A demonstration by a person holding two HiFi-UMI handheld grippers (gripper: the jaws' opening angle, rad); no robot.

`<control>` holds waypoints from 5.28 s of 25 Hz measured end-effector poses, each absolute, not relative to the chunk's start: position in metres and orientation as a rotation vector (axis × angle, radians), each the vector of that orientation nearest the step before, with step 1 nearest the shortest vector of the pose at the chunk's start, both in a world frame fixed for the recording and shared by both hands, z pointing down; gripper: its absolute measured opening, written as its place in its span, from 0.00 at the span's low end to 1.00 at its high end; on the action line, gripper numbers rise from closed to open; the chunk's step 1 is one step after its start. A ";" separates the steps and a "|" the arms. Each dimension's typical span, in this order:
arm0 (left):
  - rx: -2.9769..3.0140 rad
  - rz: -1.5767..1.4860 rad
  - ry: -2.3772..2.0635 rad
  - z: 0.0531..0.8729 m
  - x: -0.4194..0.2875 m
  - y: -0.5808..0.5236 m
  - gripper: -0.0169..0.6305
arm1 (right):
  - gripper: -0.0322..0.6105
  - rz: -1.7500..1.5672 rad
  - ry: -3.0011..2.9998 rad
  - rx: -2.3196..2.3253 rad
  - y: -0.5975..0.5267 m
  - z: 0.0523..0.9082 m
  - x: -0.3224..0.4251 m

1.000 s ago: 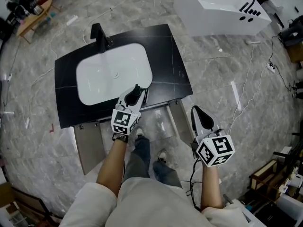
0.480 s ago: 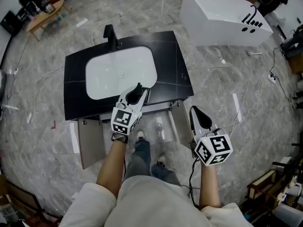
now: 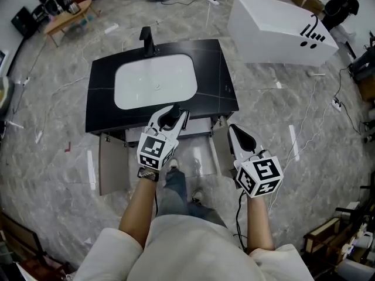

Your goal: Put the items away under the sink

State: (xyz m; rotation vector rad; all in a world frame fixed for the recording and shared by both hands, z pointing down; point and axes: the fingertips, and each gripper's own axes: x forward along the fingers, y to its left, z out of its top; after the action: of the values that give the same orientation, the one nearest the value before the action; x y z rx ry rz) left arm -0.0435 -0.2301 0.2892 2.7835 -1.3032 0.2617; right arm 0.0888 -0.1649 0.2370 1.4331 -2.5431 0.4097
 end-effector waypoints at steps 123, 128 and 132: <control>2.725 0.436 -1.215 0.987 -0.010 -0.441 0.17 | 0.06 0.217 -2.531 1.423 -0.294 0.871 0.067; 2.724 0.405 -1.229 0.987 -0.012 -0.443 0.17 | 0.06 0.226 -2.528 1.426 -0.295 0.873 0.067; 2.723 0.359 -1.240 0.989 -0.014 -0.443 0.21 | 0.06 0.231 -2.539 1.414 -0.297 0.873 0.062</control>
State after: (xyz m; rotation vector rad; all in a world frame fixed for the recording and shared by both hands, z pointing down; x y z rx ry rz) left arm -0.0137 -0.4435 0.9888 2.7234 -1.2403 0.3589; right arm 0.0616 -0.2975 0.8727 1.4145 -2.5385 0.2308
